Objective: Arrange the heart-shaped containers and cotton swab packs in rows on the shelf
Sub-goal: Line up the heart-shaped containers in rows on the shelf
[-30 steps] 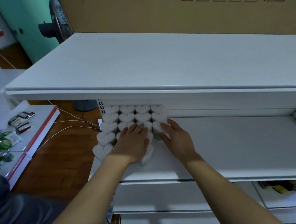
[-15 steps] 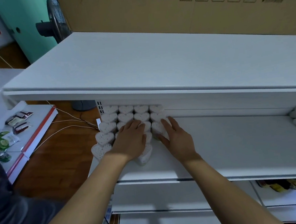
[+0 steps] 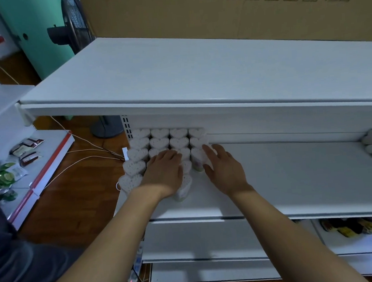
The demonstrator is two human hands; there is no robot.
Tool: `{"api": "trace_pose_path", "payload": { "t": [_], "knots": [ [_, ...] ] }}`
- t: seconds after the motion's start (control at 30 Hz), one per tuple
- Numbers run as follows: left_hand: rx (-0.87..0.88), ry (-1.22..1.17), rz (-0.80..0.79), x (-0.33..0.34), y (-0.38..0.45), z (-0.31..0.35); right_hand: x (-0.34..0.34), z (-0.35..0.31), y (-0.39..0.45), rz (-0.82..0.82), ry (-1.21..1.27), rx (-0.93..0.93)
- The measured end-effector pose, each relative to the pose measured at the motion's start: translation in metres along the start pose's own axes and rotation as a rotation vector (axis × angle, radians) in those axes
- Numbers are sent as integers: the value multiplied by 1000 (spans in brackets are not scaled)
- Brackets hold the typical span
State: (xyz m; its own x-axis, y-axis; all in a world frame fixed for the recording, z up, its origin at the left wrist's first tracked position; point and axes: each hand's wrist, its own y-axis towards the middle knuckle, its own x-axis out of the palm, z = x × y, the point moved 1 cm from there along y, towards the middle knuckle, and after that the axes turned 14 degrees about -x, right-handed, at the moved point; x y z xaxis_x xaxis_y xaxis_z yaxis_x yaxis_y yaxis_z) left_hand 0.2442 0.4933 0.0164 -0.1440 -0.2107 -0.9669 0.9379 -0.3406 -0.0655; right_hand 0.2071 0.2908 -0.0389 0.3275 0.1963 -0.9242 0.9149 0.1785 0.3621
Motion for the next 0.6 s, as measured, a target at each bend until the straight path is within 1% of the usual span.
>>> {"api": "trace_pose_path", "payload": {
  "t": [0.07,0.13,0.3,0.43,0.6],
  "knots": [
    [-2,6,0,0,0,5,-4,0,-6,-10,16,36],
    [-8,5,11,2,-1,13,-12,1,-13,16,10,42],
    [-13,-33,40,9,-5,57,-39,19,-39,2,5,96],
    [24,-64,71,16,-14,123,-67,56,-85,60,-54,126],
    [143,-104,134,38,-33,236,-121,121,-163,86,-122,213]
  ]
}}
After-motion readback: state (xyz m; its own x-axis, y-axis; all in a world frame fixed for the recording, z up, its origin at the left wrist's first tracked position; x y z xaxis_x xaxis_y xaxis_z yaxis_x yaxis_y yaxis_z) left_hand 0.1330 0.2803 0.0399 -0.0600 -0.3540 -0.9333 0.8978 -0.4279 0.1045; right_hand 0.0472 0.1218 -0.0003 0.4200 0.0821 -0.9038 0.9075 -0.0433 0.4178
